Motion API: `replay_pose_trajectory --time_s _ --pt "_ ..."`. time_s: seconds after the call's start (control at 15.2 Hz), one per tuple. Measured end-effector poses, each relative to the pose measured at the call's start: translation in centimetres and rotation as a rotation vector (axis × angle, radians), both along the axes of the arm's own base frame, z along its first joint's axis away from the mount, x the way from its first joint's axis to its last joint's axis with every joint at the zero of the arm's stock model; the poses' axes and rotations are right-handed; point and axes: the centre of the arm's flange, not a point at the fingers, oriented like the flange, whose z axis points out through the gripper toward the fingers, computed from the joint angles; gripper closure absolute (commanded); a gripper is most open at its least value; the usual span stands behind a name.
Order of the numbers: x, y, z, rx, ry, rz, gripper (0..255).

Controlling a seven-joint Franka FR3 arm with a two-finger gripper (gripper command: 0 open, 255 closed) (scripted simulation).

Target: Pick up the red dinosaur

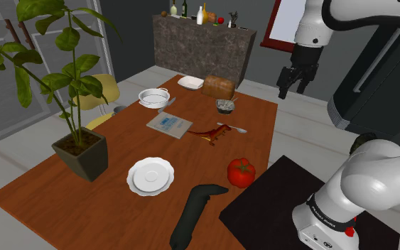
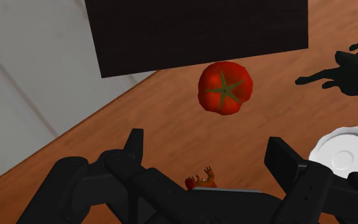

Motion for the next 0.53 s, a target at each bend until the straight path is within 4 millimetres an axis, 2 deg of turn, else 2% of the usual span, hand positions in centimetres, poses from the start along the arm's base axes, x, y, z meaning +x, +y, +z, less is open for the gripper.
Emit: replay_pose_trajectory --time_s 0.13,0.53 --pt "0.4 0.0 -0.3 0.000 0.003 -0.001 0" --pt "5.8 0.3 -5.6 -0.001 0.041 -0.016 0"
